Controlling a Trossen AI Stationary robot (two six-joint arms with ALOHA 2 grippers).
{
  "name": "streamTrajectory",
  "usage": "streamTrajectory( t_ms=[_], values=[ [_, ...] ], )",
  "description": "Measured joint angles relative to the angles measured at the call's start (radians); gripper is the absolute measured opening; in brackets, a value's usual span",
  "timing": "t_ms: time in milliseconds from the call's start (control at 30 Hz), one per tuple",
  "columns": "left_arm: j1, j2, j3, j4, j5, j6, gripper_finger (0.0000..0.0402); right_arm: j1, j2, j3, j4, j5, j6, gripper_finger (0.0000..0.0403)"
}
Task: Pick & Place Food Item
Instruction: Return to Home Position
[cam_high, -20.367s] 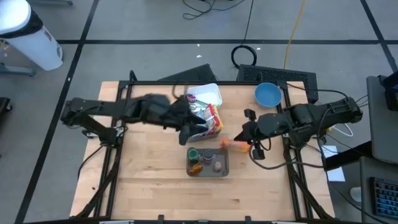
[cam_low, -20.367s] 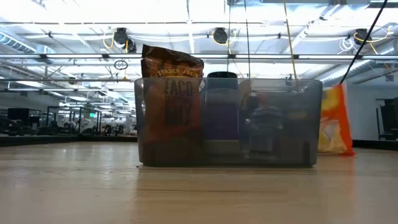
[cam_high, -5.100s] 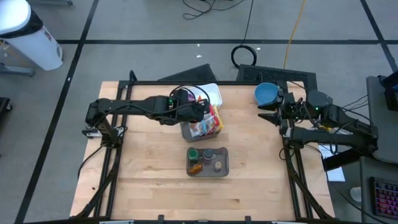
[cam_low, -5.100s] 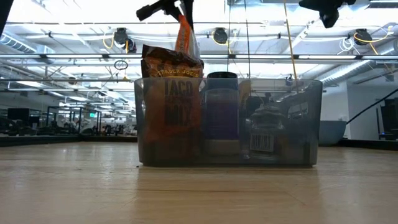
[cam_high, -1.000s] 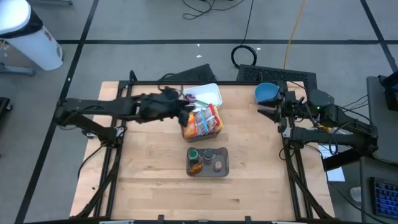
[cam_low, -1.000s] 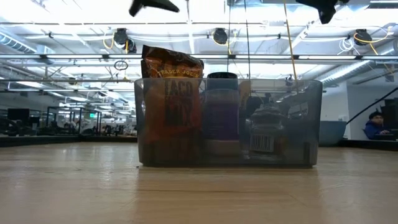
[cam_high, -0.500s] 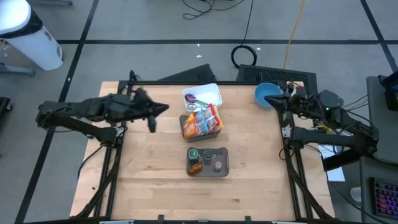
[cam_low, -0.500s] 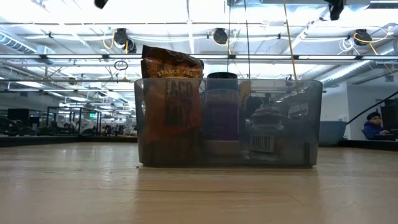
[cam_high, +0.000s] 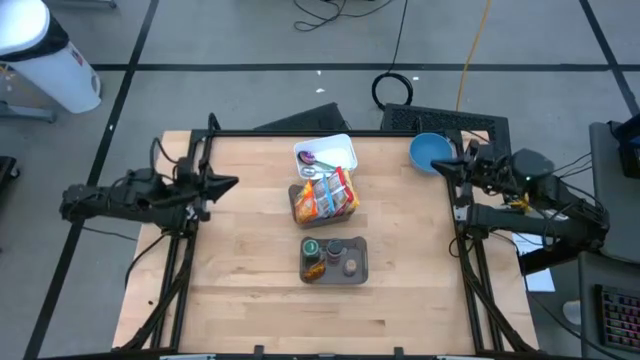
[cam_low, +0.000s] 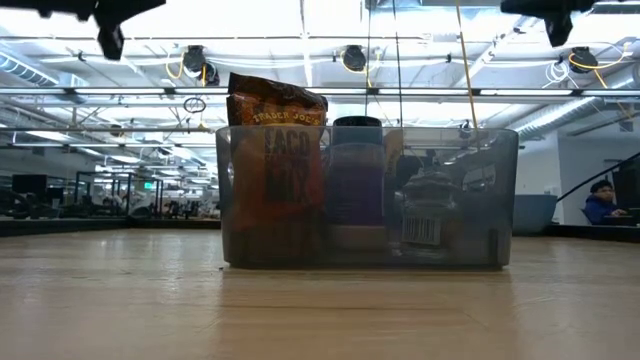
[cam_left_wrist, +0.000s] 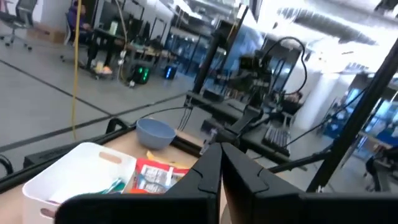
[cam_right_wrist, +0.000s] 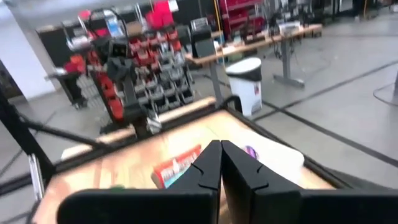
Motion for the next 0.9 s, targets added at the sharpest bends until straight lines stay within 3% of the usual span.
streamTrajectory(
  t_ms=[367,667,900],
  values=[
    [0.000,-0.316,-0.283,0.046,-0.055,-0.047,0.0016,0.000,-0.007,0.000,-0.030,-0.002,-0.040,0.0001],
    [0.004,-0.320,-0.365,0.036,-0.062,-0.076,0.0016,0.000,-0.064,-0.004,-0.045,-0.004,-0.115,0.0001],
    [0.004,-0.320,-0.406,0.036,-0.069,-0.086,0.0007,0.001,-0.251,-0.129,0.010,-0.003,-0.039,0.0000]
  ],
)
